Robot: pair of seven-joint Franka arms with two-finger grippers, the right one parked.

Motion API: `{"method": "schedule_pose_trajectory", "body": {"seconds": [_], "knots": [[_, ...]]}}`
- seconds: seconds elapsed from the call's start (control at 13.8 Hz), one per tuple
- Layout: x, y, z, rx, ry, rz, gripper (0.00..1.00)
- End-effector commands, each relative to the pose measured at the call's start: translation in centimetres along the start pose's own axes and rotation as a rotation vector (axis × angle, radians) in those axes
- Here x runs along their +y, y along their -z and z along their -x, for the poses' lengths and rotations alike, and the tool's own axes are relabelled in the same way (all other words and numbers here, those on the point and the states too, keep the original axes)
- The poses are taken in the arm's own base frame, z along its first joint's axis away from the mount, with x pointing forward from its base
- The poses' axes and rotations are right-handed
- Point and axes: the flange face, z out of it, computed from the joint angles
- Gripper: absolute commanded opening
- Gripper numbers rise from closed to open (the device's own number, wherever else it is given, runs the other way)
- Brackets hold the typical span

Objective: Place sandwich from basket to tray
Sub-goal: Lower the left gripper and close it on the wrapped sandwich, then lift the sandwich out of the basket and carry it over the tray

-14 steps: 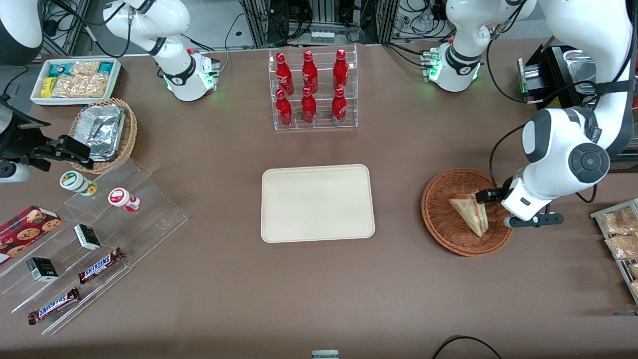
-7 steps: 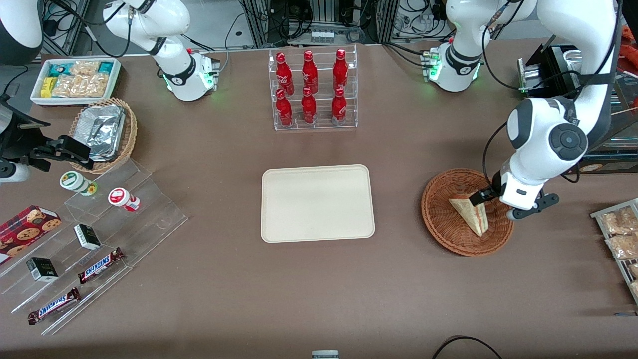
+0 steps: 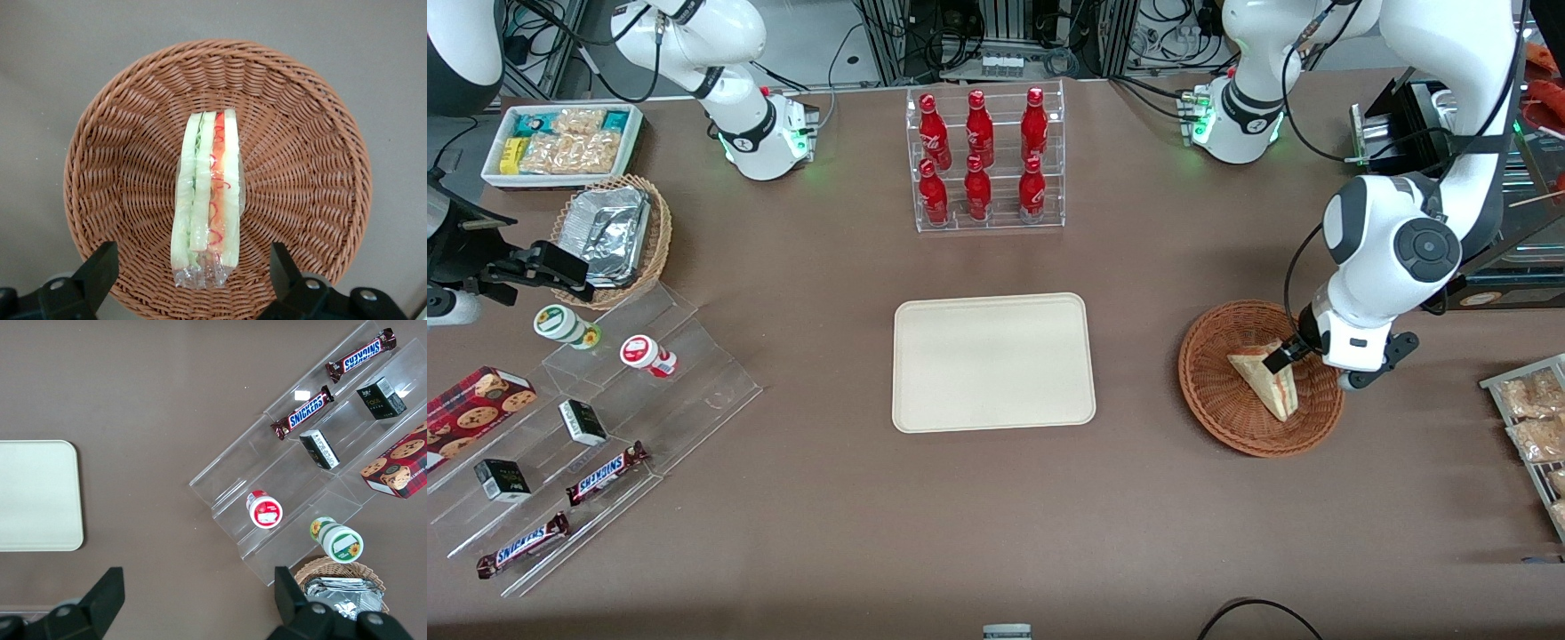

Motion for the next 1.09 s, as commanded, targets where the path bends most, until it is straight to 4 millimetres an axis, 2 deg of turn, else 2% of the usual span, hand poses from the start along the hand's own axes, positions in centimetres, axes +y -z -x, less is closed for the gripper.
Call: {"method": "schedule_pose_trajectory", "body": {"seconds": [0.0, 0.29, 0.65, 0.72, 0.8, 0.87, 0.94, 1.01], "knots": [[1.1, -2.1, 0.9, 0.004, -0.001, -0.006, 1.00], [1.2, -4.4, 0.7, -0.005, -0.026, -0.025, 1.00], [0.8, -5.5, 0.5, -0.004, -0.035, -0.040, 1.00], [0.7, -5.7, 0.4, -0.004, -0.031, -0.040, 0.92], [0.6, -5.9, 0.4, -0.008, -0.026, -0.043, 0.68], [0.6, -5.9, 0.4, -0.008, -0.023, -0.043, 0.30], [0.5, -6.0, 0.4, -0.009, -0.022, -0.044, 0.01], [0.4, -5.9, 0.3, -0.009, -0.020, -0.044, 0.00]]}}
